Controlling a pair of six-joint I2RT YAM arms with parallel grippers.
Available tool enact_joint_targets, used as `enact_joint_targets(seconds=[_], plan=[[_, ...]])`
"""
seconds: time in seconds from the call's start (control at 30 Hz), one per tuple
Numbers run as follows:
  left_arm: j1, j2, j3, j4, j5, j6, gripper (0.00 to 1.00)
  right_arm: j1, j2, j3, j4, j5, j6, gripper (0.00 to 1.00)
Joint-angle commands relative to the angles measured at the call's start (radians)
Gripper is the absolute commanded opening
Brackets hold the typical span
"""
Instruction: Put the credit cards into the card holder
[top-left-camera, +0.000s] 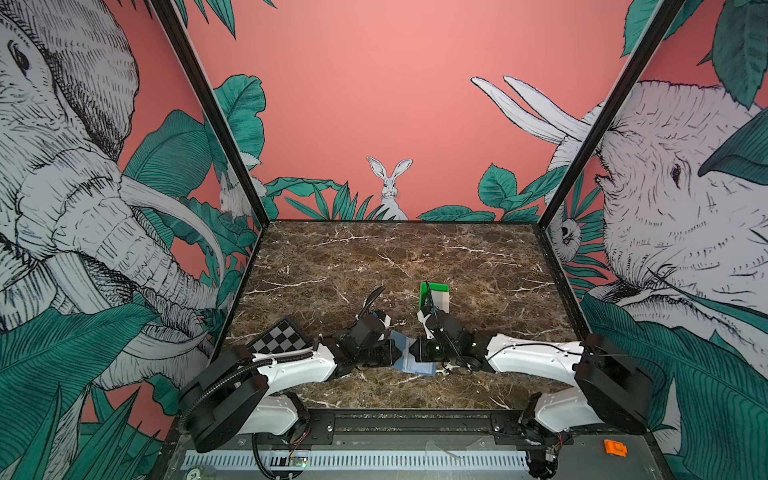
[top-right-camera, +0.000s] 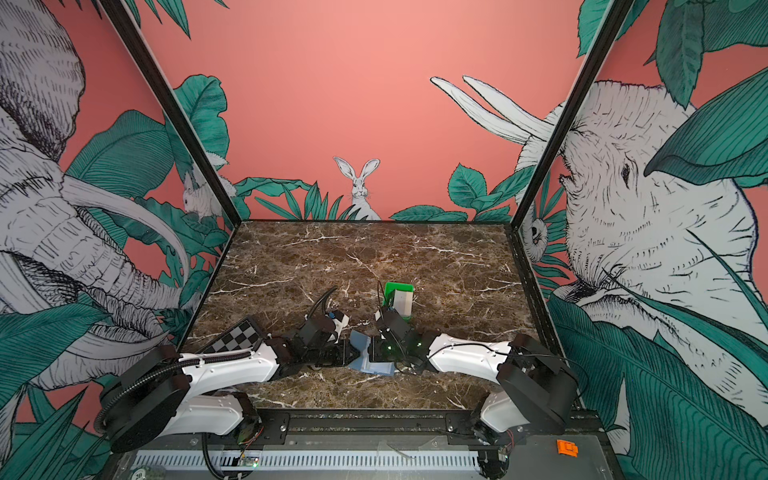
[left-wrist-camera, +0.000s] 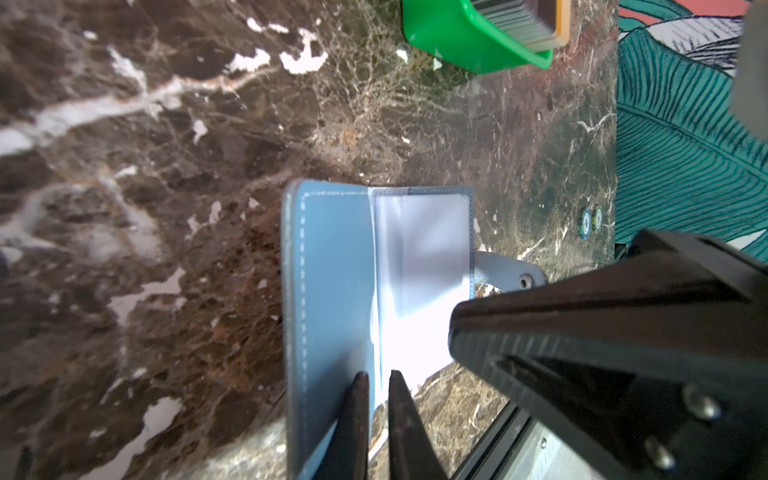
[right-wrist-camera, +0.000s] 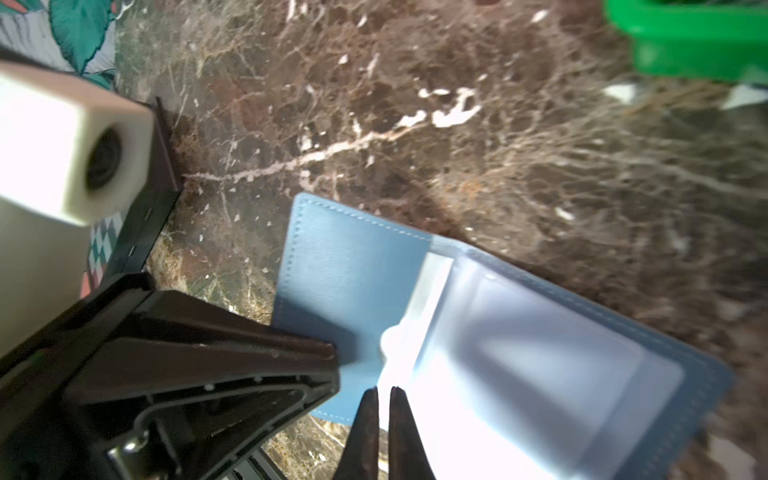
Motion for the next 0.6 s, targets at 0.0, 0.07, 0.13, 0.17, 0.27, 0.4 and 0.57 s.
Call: enact_joint_targets(seconds=[0.0, 0.07, 0.13, 0.17, 0.27, 0.4, 0.57], plan=[[-0.003, 0.008, -0.017, -0.005, -0.012, 0.002, 0.13, -0.008, 0.001, -0.018, -0.044, 0.026, -0.013, 0.09], [-0.003, 0.007, -0.024, -0.012, -0.02, 0.0, 0.13, -0.008, 0.011, -0.025, -0.049, 0.031, -0.01, 0.09], [-0.003, 0.007, -0.032, -0.011, -0.021, -0.006, 0.13, -0.007, 0.021, -0.029, -0.058, 0.035, -0.006, 0.08], [-0.004, 0.01, -0.039, -0.012, -0.021, -0.01, 0.14, -0.007, 0.025, -0.031, -0.063, 0.04, -0.006, 0.08], [-0.003, 0.021, -0.049, -0.009, -0.019, -0.016, 0.14, -0.007, 0.04, -0.029, -0.067, 0.049, -0.011, 0.08], [-0.005, 0.036, -0.062, -0.007, -0.022, -0.029, 0.14, -0.007, 0.065, -0.019, -0.08, 0.059, -0.024, 0.08], [-0.005, 0.045, -0.084, -0.01, -0.025, -0.048, 0.14, -0.006, 0.068, -0.027, -0.078, 0.075, -0.024, 0.08]])
